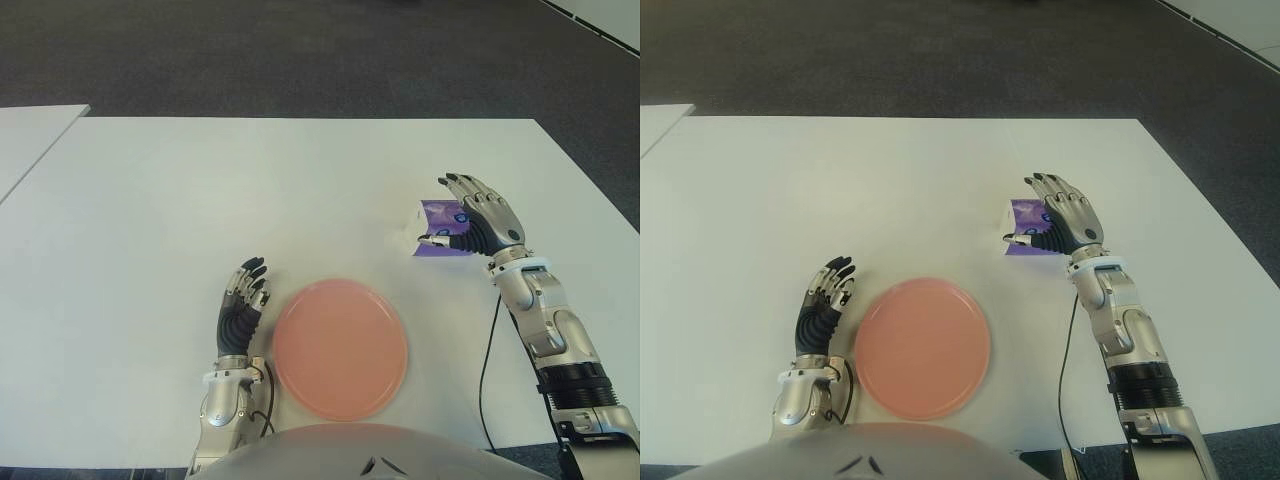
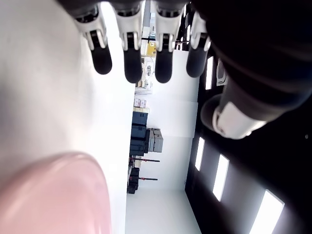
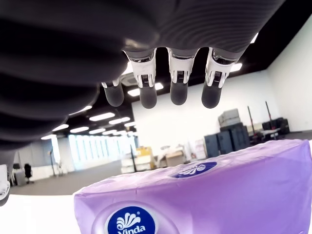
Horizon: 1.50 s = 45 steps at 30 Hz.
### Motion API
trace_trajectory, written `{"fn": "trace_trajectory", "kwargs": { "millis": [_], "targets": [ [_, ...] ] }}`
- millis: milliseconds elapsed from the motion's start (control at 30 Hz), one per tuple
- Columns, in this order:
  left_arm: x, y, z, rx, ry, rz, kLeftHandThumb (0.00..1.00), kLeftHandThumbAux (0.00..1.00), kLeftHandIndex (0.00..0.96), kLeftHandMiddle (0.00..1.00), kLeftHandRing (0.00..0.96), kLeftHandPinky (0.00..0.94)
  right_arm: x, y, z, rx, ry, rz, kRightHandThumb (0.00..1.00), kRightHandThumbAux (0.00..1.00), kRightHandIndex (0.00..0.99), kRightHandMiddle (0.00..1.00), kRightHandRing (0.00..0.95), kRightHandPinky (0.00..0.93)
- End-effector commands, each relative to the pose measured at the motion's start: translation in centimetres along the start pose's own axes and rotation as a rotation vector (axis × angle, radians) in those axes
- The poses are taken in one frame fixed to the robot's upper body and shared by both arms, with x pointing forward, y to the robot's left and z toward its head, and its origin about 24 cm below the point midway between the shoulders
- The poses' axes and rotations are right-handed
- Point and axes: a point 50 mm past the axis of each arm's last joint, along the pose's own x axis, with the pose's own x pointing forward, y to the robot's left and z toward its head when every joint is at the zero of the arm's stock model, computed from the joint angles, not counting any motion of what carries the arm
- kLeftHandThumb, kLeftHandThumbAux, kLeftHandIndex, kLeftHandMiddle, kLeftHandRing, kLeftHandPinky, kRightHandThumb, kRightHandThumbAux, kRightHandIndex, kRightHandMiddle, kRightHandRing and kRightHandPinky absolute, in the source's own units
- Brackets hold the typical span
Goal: Put the tissue paper into the plate.
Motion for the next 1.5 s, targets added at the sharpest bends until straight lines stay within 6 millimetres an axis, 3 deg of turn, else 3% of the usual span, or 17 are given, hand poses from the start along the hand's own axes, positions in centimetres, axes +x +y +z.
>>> {"fn": "trace_trajectory", "kwargs": {
  "millis": [33, 333, 1333, 1500],
  "targets": [
    [-1.4, -0.7, -2.1, -0.036, 0.138, 0.022, 0.27, 0.633, 0.182, 0.189, 0.188, 0.188, 0.3, 0.3, 0.0, -0.013, -0.003, 0.021, 0.372, 0.458, 0.055, 0.048, 0.055, 0.113],
    [-1.3, -0.8, -2.1, -0.058, 0.146, 0.028, 0.309, 0.638, 0.229, 0.207, 0.195, 0.184, 0.9, 0.3, 0.0, -0.005, -0.017, 0.036, 0.388, 0.449, 0.067, 0.05, 0.056, 0.111],
    [-1.6, -0.9, -2.0, -0.041, 0.148, 0.025, 0.276, 0.647, 0.175, 0.184, 0.18, 0.182, 2.0, 1.1, -0.7, 0.043, 0.002, 0.118, 0.418, 0.473, 0.049, 0.049, 0.03, 0.057],
    [-1.6, -0.9, -1.9, -0.058, 0.153, 0.035, 0.304, 0.655, 0.207, 0.196, 0.187, 0.182, 2.1, 1.1, -0.8, 0.042, 0.004, 0.12, 0.416, 0.473, 0.049, 0.048, 0.027, 0.046]
  ]
}}
